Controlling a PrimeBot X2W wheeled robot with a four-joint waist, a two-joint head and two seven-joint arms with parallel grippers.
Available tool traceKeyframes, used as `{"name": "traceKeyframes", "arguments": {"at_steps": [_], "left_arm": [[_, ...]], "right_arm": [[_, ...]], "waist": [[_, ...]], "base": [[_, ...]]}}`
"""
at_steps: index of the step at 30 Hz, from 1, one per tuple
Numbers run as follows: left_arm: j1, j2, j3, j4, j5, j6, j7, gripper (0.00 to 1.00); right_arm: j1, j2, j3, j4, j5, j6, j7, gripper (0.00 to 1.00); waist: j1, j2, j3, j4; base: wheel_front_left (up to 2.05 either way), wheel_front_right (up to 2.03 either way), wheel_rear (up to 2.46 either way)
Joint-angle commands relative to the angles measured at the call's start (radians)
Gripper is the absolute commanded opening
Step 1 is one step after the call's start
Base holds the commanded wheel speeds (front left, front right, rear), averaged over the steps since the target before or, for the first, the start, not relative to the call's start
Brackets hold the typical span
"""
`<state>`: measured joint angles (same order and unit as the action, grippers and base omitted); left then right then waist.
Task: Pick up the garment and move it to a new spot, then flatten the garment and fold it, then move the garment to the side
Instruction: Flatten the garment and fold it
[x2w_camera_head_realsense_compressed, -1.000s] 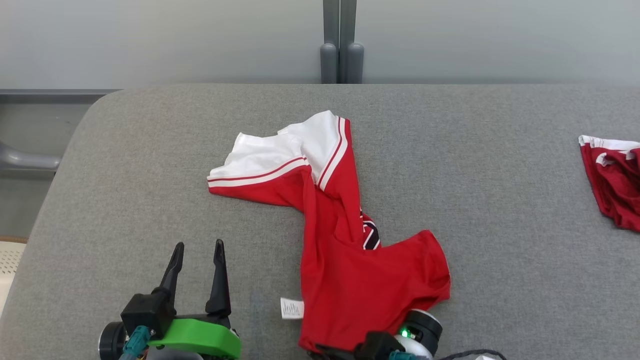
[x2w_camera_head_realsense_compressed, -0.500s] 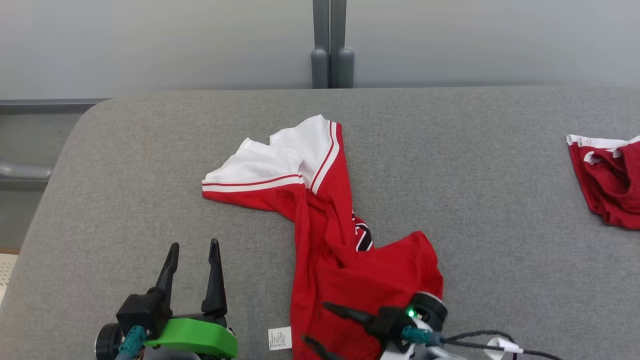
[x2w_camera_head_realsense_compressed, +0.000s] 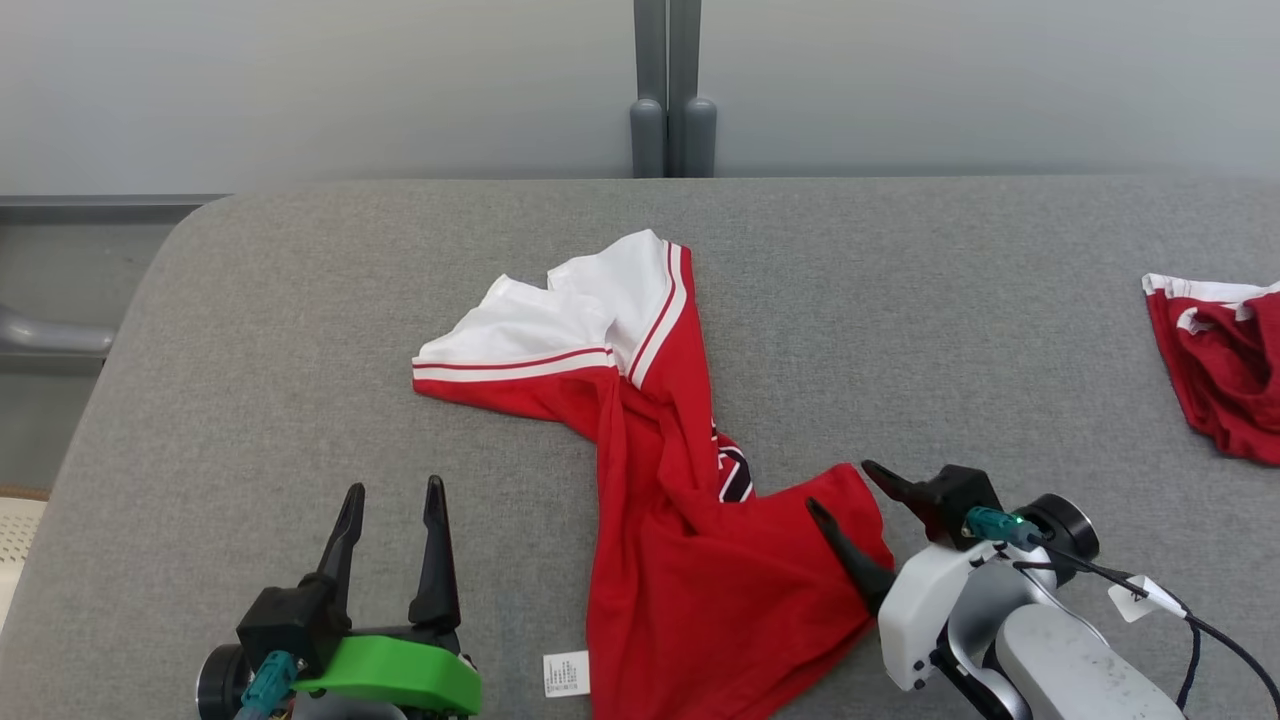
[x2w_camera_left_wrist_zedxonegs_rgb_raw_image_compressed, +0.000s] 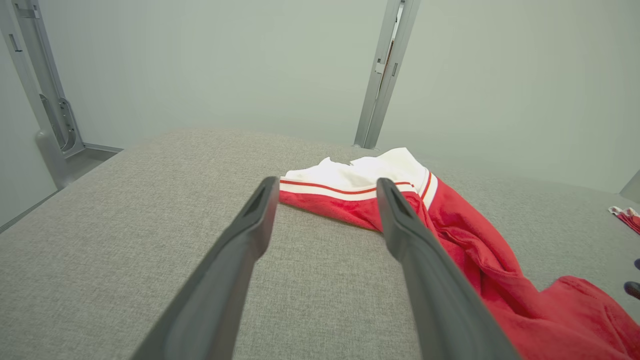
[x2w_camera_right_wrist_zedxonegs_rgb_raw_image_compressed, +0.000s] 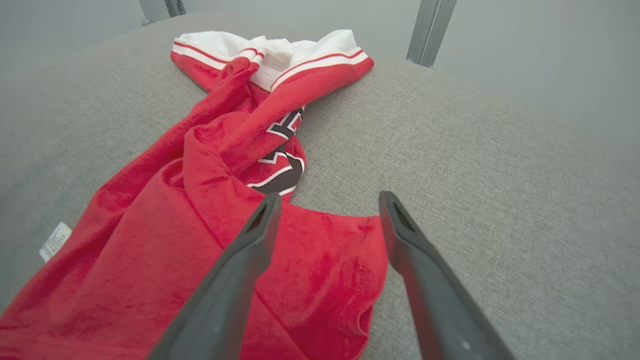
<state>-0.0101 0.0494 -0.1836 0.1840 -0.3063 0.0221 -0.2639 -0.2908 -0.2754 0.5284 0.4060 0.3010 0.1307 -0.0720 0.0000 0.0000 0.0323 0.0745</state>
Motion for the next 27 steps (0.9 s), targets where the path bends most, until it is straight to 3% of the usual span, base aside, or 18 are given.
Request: {"name": "traceKeyframes", "arguments": {"at_steps": [1, 9, 16, 17, 18, 20, 21, 27], "left_arm": [[-0.004, 0.002, 0.0, -0.001, -0.004, 0.003, 0.0, 1.0], [-0.016, 0.002, -0.005, 0.0, -0.008, 0.006, 0.0, 1.0], [-0.023, 0.002, -0.011, 0.003, -0.009, 0.002, 0.0, 1.0], [-0.023, 0.002, -0.011, 0.004, -0.009, 0.002, 0.0, 1.0], [-0.023, 0.002, -0.011, 0.005, -0.009, 0.002, 0.0, 1.0], [-0.024, 0.002, -0.012, 0.005, -0.009, 0.002, 0.0, 1.0], [-0.024, 0.002, -0.012, 0.005, -0.009, 0.002, 0.0, 1.0], [-0.028, 0.002, -0.015, -0.001, -0.009, 0.002, 0.0, 1.0]], "right_arm": [[0.014, -0.001, -0.017, 0.014, -0.01, 0.0, 0.019, 1.0], [0.024, 0.029, -0.095, 0.102, -0.019, 0.0, 0.105, 1.0], [-0.008, 0.054, -0.081, 0.201, 0.045, 0.0, 0.16, 1.0], [-0.013, 0.055, -0.072, 0.213, 0.053, 0.0, 0.163, 0.89], [-0.019, 0.056, -0.064, 0.22, 0.058, 0.0, 0.167, 0.5], [-0.033, 0.05, -0.044, 0.232, 0.07, 0.0, 0.164, 0.25], [-0.046, 0.043, -0.033, 0.237, 0.075, 0.0, 0.155, 0.0], [-0.147, -0.008, -0.028, 0.273, 0.082, -0.001, 0.111, 0.0]], "waist": [[0.0, 0.0, 0.007, 0.01], [0.0, 0.0, 0.019, 0.034], [0.0, 0.0, 0.028, 0.049], [0.0, 0.0, 0.029, 0.052], [0.0, 0.0, 0.03, 0.054], [0.0, 0.0, 0.033, 0.058], [0.0, 0.0, 0.035, 0.06], [0.0, 0.0, 0.049, 0.067]], "base": [[0.0, 0.0, 0.0], [0.0, 0.0, 0.0], [0.0, 0.0, 0.0], [0.0, 0.0, 0.0], [0.0, 0.0, 0.0], [0.0, 0.0, 0.0], [0.0, 0.0, 0.0], [0.0, 0.0, 0.0]]}}
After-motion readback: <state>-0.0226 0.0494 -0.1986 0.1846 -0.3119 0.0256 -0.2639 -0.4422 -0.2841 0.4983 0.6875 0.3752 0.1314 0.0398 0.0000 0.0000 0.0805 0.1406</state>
